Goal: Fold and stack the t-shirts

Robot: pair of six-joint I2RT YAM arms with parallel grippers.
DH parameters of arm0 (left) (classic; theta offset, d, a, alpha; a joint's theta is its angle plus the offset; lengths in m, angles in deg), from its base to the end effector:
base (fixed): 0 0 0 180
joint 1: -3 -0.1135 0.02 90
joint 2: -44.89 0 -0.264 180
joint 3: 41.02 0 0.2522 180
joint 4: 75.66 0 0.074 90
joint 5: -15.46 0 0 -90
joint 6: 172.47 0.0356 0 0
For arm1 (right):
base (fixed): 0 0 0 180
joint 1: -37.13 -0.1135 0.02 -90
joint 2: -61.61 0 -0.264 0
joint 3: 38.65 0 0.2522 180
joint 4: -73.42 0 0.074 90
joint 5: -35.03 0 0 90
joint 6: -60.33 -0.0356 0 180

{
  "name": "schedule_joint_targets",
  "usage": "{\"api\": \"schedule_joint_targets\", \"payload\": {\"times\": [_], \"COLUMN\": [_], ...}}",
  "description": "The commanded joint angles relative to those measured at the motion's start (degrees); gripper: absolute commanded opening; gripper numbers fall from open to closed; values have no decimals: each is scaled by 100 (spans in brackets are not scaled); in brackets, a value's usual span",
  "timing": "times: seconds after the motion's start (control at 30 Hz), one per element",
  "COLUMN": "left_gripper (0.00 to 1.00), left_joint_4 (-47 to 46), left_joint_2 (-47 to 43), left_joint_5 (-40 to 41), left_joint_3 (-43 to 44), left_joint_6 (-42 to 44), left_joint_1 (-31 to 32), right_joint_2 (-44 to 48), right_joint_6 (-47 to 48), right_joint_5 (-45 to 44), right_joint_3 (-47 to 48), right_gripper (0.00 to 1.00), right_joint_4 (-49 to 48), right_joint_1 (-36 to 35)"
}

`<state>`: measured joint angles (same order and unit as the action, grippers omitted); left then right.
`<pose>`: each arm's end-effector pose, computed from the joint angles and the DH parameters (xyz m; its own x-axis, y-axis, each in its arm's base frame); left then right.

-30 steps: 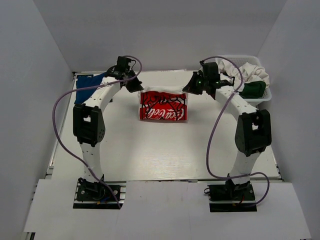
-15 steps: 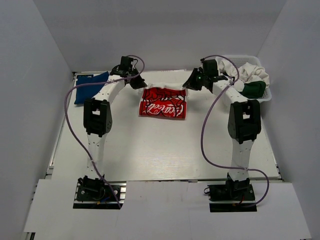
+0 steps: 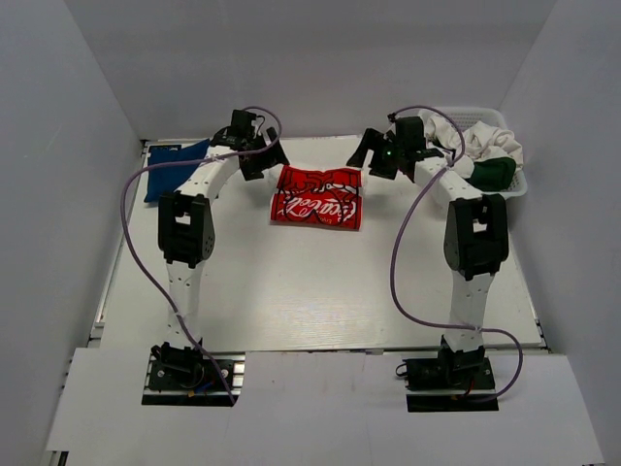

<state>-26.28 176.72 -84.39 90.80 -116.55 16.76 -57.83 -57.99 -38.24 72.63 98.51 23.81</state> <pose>0.5029 -0.1294 0.2274 -0.8027 -0.3718 -0.4663 -0.1295 0.8719 -0.4723 0.4743 0.1228 0.2483 -0.6855 0.3046 -0.6613 -0.1473 0.8315 0.5357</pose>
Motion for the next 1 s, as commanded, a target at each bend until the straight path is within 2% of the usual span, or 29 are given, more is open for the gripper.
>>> {"api": "schedule_joint_targets", "payload": {"times": [0.0,0.13,0.37,0.53,0.63,0.73,0.83,0.87,0.93,0.97], "left_gripper": [100,100,100,100,100,92,67,52,40,27], "left_joint_4": [332,262,-46,-177,-283,-74,269,375,516,447], "left_joint_2": [-395,-263,263,212,264,536,852,914,915,915], "left_joint_5": [98,19,-720,-791,-1098,-1098,-634,-633,-633,-580], "left_joint_3": [-152,-476,-249,-749,-881,-671,-337,-145,-64,-142], "left_joint_6": [718,1035,1597,1773,2009,2221,2222,2222,2222,2274], "left_joint_1": [66,66,66,118,180,320,443,443,443,443], "right_joint_2": [439,482,1071,1484,1739,2020,2381,2520,2819,2899], "right_joint_6": [265,423,502,564,538,537,555,564,634,652], "right_joint_5": [418,498,401,269,243,120,-47,-91,-240,-310], "right_joint_3": [-320,-461,-1234,-1559,-1788,-2034,-2350,-2386,-2552,-2614], "right_gripper": [90,90,90,90,90,90,90,90,90,90], "right_joint_4": [-386,-96,-193,-61,-148,-193,-237,-202,-70,-44], "right_joint_1": [-117,-267,-276,-232,-232,-197,-188,-188,-153,-188]}}
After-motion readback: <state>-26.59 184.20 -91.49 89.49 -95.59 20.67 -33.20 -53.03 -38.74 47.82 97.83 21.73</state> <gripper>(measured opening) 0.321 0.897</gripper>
